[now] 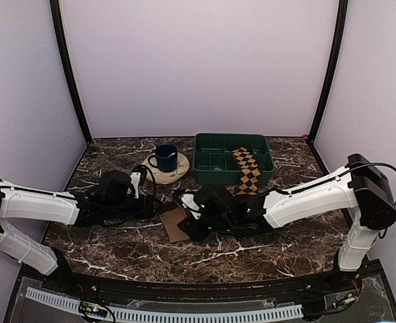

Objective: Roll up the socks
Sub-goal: Pick up the sock from the center of the board, then roll the sock at the center of the board.

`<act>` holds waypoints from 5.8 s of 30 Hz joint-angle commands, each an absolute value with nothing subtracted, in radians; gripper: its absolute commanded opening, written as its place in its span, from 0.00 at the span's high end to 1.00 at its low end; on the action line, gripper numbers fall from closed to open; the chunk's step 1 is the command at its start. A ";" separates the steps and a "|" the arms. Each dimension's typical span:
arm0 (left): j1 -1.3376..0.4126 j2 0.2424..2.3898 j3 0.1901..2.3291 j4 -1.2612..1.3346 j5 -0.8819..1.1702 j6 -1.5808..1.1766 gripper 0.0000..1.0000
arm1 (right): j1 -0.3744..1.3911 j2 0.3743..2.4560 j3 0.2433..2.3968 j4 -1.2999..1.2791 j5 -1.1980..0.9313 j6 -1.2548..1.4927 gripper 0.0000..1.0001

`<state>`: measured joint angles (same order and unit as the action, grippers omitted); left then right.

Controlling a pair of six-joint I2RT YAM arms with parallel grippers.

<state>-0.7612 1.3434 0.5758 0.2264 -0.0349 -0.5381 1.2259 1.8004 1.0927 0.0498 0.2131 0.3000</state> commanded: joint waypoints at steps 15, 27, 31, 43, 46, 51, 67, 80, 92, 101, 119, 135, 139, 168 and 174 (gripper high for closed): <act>-0.984 1.169 0.374 0.383 -0.177 -0.526 0.53 | 1.240 1.716 0.911 0.045 0.255 -0.140 0.43; -1.000 1.041 0.297 0.379 -0.249 -0.549 0.53 | 1.319 1.869 1.040 -0.015 0.378 -0.331 0.40; -1.000 1.032 0.293 0.383 -0.254 -0.546 0.53 | 1.325 1.908 1.066 -0.028 0.443 -0.385 0.40; -1.000 0.978 0.267 0.379 -0.285 -0.543 0.53 | 1.329 1.960 1.071 0.012 0.526 -0.575 0.46; -1.000 0.962 0.259 0.372 -0.298 -0.547 0.53 | 1.330 1.959 1.063 0.023 0.515 -0.609 0.48; -1.000 0.948 0.253 0.370 -0.309 -0.550 0.53 | 1.333 1.972 1.061 0.026 0.512 -0.654 0.51; -1.000 0.948 0.253 0.376 -0.320 -0.549 0.54 | 1.349 2.034 1.073 0.024 0.516 -0.726 0.64; -1.000 0.950 0.258 0.370 -0.328 -0.544 0.53 | 1.297 2.054 1.192 -0.159 0.435 -0.617 0.93; -1.000 0.937 0.256 0.347 -0.318 -0.523 0.53 | 1.269 2.035 1.375 -0.429 0.147 -0.450 0.99; -1.000 0.929 0.228 0.369 -0.266 -0.527 0.53 | 1.201 2.073 1.498 -0.570 -0.143 -0.316 0.99; -1.000 0.907 0.207 0.319 -0.146 -0.513 0.56 | 1.088 2.173 1.633 -0.698 -0.495 -0.259 0.98; -1.016 1.041 0.277 0.327 0.050 -0.323 0.58 | 1.006 2.251 1.725 -0.794 -0.684 -0.260 0.97; -1.033 1.066 0.296 0.328 0.035 -0.280 0.58 | 0.996 2.270 1.764 -0.830 -0.706 -0.265 0.97; -1.196 1.293 0.410 0.338 -0.318 -0.098 0.59 | 0.992 2.309 1.828 -0.924 -0.763 -0.288 0.98; -1.196 1.325 0.423 0.351 -0.263 -0.068 0.59 | 0.992 2.312 1.834 -0.927 -0.761 -0.288 0.98</act>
